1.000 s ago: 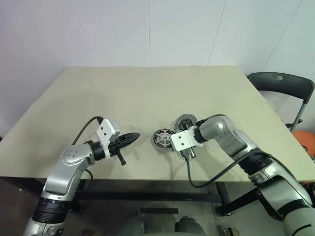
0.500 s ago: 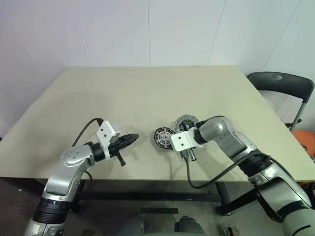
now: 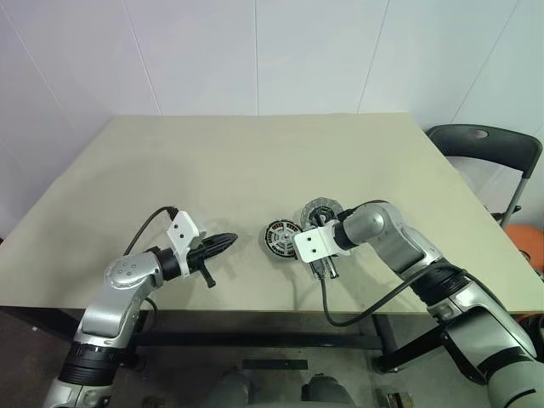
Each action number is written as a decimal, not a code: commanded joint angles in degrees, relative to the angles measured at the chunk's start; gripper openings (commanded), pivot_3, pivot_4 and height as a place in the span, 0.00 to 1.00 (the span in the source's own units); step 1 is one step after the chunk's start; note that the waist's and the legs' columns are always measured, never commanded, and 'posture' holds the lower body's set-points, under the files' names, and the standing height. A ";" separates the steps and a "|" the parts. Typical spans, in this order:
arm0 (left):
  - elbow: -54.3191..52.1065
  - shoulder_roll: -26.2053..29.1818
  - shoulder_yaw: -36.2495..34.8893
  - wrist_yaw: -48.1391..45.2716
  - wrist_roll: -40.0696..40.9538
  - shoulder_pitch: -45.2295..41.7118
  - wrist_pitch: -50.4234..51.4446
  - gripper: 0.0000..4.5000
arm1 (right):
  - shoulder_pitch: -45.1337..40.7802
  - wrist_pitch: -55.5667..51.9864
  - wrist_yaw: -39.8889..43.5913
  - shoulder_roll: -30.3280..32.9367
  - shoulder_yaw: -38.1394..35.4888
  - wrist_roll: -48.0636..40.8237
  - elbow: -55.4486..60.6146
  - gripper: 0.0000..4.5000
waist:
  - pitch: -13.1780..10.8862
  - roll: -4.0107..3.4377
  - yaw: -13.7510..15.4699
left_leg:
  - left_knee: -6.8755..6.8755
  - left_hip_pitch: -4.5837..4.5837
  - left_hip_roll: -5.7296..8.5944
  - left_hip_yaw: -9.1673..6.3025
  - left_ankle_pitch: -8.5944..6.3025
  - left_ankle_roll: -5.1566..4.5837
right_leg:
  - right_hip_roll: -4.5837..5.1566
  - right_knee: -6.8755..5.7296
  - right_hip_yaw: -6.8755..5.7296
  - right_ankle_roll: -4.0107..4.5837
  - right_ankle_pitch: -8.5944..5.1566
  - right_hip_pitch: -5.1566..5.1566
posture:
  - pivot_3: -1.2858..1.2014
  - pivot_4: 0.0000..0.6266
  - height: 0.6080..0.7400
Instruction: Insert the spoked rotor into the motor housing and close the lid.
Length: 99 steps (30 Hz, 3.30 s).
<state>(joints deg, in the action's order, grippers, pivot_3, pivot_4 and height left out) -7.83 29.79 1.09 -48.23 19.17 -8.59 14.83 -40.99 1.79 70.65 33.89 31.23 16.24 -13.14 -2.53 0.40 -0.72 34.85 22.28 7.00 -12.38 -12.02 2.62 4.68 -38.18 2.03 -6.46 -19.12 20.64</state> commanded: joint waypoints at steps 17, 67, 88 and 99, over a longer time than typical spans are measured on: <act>1.66 -0.59 -0.11 -0.13 -1.37 -0.10 -2.99 0.00 | -0.48 -31.09 1.32 -5.34 -1.27 -3.77 15.60 0.01 | 0.00 0.00 0.04 | -0.09 0.11 0.00 0.04 0.00 0.00 | 0.01 -0.02 0.09 0.00 0.01 0.19 | 0.52 0.00 1.00; 0.37 -1.04 -3.18 -0.39 2.80 -0.71 -2.20 0.00 | -22.22 -10.72 -30.97 -4.23 -12.16 1.60 -32.30 0.01 | 0.02 0.02 -0.96 | -0.51 0.09 -0.10 0.95 0.03 0.00 | 0.00 -0.22 0.91 -0.01 0.02 0.65 | 0.52 0.00 1.00; -6.99 0.14 -3.49 2.99 4.85 -3.64 6.56 0.00 | -7.56 -27.26 0.11 -0.63 -14.18 -11.11 -9.90 0.01 | 0.05 0.06 -1.69 | -0.56 0.07 -0.24 1.05 0.03 0.00 | -0.05 -0.24 0.98 -0.01 0.04 0.60 | 0.52 0.00 1.00; -3.57 0.19 -3.79 1.99 3.54 -2.23 3.07 0.00 | -5.20 -39.74 -1.51 -6.56 -15.05 -19.83 0.06 0.01 | 0.05 0.06 -1.83 | -0.56 0.07 -0.27 1.05 0.03 0.00 | -0.04 -0.24 0.98 0.00 0.04 0.61 | 0.52 0.00 1.00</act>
<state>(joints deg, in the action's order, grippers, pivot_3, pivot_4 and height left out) -11.26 29.37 -1.31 -46.02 23.00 -10.82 19.71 -45.64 -36.81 69.97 28.44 17.36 -1.51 -15.85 -2.48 0.46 -2.55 34.29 22.35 6.73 -11.33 -12.00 2.62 4.63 -38.42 3.01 -6.46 -19.08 21.25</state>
